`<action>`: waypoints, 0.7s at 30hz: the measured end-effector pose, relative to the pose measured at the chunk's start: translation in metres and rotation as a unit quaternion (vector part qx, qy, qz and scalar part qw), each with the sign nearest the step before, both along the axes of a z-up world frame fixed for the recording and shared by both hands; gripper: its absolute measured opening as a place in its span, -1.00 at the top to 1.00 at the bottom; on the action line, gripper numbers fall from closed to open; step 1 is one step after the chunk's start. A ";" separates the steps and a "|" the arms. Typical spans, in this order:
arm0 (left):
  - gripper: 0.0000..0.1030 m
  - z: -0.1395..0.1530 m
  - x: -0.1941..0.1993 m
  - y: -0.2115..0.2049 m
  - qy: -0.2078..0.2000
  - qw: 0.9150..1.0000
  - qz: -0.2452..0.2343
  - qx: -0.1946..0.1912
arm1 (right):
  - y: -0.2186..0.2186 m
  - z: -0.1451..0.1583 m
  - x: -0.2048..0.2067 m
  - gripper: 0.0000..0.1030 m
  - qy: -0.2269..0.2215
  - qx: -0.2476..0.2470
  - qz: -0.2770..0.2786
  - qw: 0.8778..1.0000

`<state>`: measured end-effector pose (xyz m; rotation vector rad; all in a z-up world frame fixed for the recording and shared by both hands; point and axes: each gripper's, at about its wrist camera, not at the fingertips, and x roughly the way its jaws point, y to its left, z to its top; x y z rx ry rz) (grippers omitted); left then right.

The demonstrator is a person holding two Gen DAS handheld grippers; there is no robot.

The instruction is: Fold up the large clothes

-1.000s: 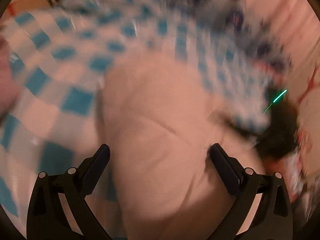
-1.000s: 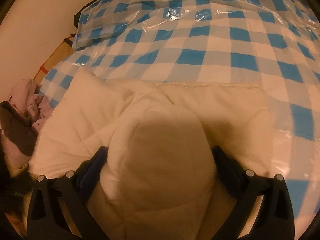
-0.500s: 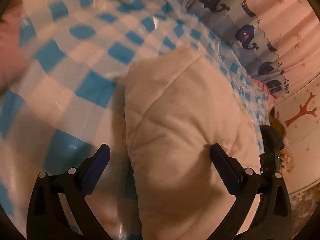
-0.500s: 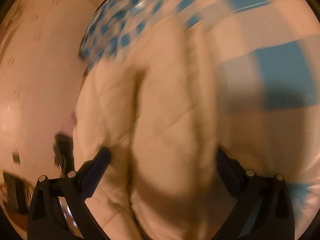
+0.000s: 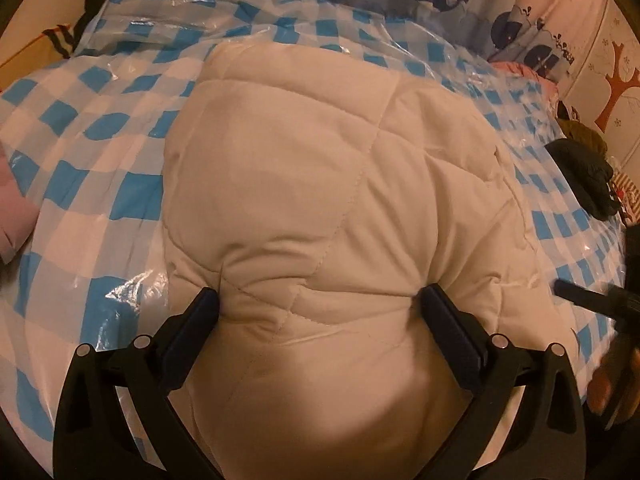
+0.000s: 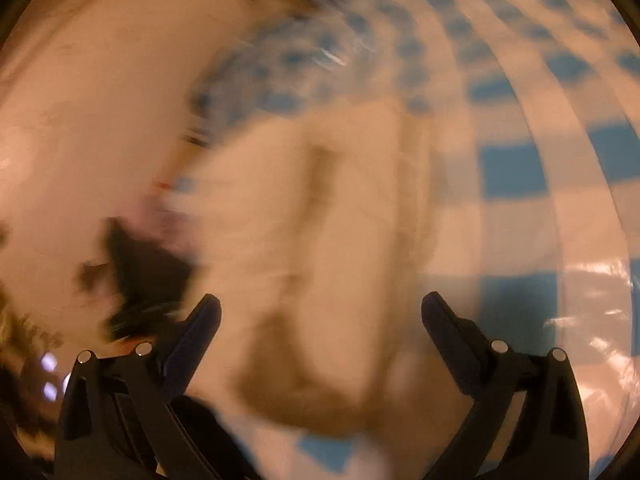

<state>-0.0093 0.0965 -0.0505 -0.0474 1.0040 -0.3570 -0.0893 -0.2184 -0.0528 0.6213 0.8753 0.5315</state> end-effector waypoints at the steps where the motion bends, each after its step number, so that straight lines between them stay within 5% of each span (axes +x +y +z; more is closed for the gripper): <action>1: -0.88 0.004 0.002 0.002 0.006 1.000 -0.001 -0.005 | 0.016 0.006 -0.008 -0.87 -0.014 -0.014 0.026 0.999; 4: -0.87 0.021 0.001 0.013 0.001 0.999 0.018 -0.034 | 0.065 -0.019 -0.003 -0.87 0.032 -0.168 0.061 0.983; 6: -0.87 0.037 -0.026 0.022 -0.037 0.997 0.037 -0.060 | 0.062 -0.055 0.005 -0.89 0.065 -0.141 0.065 0.986; 8: -0.87 0.044 -0.053 0.019 -0.072 0.995 0.036 -0.059 | 0.060 -0.055 -0.003 -0.89 0.054 -0.148 0.059 0.986; 11: -0.87 0.032 -0.083 -0.002 -0.100 0.995 0.007 -0.027 | 0.062 -0.045 -0.018 -0.88 0.048 -0.170 0.046 0.983; 14: -0.88 0.010 -0.089 -0.032 -0.108 0.992 0.001 0.065 | 0.057 -0.031 -0.038 -0.88 0.039 -0.192 0.024 0.980; 18: -0.88 0.012 -0.077 -0.035 -0.074 0.995 -0.002 0.071 | 0.050 0.021 -0.054 -0.88 -0.038 -0.188 -0.022 0.981; 21: -0.88 0.011 -0.082 -0.035 -0.083 0.993 -0.007 0.083 | 0.060 0.071 -0.022 -0.88 -0.082 -0.179 -0.033 0.980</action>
